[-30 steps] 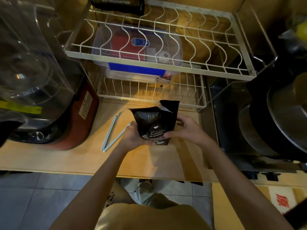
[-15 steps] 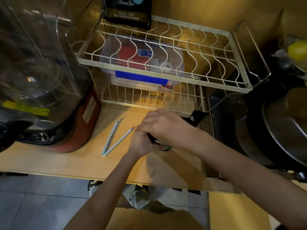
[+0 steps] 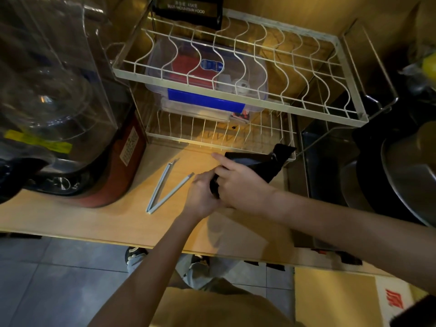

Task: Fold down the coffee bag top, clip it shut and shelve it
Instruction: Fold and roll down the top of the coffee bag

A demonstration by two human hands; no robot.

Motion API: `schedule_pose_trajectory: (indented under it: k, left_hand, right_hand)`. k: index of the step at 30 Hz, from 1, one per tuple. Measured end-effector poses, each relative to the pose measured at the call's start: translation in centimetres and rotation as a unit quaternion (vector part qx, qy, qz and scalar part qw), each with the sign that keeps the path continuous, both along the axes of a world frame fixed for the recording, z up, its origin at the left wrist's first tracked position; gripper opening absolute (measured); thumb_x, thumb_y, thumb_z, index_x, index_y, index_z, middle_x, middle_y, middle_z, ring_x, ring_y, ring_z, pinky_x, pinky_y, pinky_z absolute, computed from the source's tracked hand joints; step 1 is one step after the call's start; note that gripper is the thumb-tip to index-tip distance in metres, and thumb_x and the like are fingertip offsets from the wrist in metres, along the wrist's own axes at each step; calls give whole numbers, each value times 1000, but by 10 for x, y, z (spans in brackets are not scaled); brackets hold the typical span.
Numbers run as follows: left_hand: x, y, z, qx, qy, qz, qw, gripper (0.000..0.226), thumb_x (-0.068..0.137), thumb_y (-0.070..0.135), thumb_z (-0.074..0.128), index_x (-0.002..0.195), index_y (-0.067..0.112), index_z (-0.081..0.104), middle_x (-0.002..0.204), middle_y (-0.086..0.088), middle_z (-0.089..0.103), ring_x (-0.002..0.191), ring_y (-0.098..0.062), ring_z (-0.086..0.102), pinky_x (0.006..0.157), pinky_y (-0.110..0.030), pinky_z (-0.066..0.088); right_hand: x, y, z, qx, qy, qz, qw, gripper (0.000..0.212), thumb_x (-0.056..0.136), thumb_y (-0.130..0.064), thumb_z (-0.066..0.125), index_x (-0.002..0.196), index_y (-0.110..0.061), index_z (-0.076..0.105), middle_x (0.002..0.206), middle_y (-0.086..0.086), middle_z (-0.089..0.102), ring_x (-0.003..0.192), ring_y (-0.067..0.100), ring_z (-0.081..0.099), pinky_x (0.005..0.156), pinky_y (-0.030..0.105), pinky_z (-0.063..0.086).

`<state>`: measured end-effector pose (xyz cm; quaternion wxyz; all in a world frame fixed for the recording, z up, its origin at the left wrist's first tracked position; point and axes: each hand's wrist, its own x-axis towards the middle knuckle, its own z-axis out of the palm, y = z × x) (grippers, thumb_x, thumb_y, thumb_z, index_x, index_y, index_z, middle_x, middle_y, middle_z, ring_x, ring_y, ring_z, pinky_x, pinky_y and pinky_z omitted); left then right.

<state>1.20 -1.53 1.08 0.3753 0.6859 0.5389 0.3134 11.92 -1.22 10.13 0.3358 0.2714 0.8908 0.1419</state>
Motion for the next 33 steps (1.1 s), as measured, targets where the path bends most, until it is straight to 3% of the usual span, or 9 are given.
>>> schedule_pose_trajectory:
  k: [2,6,11,15,17,21,24,29,33]
  left_hand:
    - [-1,1,-9,-16,1,-10,1000,67,56,23,83,113,4,52,103,-16,65,95,-28,55,74,-18,31]
    - [-1,1,-18,-44,-15,-3,999,76,55,30,84,120,11,49,113,-10,62,104,-23,53,85,-22,36]
    - [1,-5,-18,-28,-43,-20,998,84,60,24,83,131,13,39,127,-11,53,118,-24,46,99,-39,41]
    - [-7,-11,-20,-3,-42,-13,999,89,63,29,81,136,16,32,138,-6,41,127,-14,35,105,-27,33]
    - [-15,-21,-23,42,-45,40,997,74,65,28,78,128,12,43,126,-3,46,120,-7,38,101,-17,34]
    - [-24,-36,-30,79,-25,100,992,33,73,21,67,103,11,60,101,-11,63,97,-19,57,84,-32,46]
    - [-24,-31,-28,81,-4,93,992,20,72,17,66,89,7,63,88,-13,66,88,-14,54,77,-22,41]
    - [-29,-20,-26,45,38,16,998,31,58,11,80,78,7,57,80,-12,62,76,-23,55,63,-28,39]
    - [-26,-19,-24,37,76,25,996,37,56,11,82,67,14,47,69,-6,54,66,-21,49,54,-24,28]
  right_hand:
    - [-1,4,19,26,5,5,1000,19,85,-14,53,90,-15,71,97,3,71,111,26,54,110,49,-8]
    - [11,12,22,44,107,6,993,8,74,-18,68,79,-22,73,80,-4,73,95,20,62,111,49,26]
    - [23,8,15,59,179,5,982,8,72,-13,70,78,-17,72,75,-2,71,85,20,62,102,45,39]
    - [30,11,19,90,205,-11,974,6,70,-13,71,73,-18,71,68,-3,71,78,21,62,94,42,45]
    - [32,11,21,96,209,-26,973,7,69,-15,72,74,-19,72,70,-3,71,77,20,63,90,40,47]
    - [37,8,17,103,220,-34,970,12,69,-14,73,79,-20,73,73,-5,72,79,19,63,92,40,46]
    - [35,8,15,105,212,-35,971,12,70,-13,72,80,-21,72,73,-5,72,78,19,62,92,39,45]
    - [32,8,10,97,203,-49,973,11,72,-12,71,80,-20,71,70,-5,70,75,18,59,90,35,35]
    - [27,5,10,81,190,-60,977,11,75,-11,68,82,-19,70,71,-5,68,76,18,57,91,35,40]
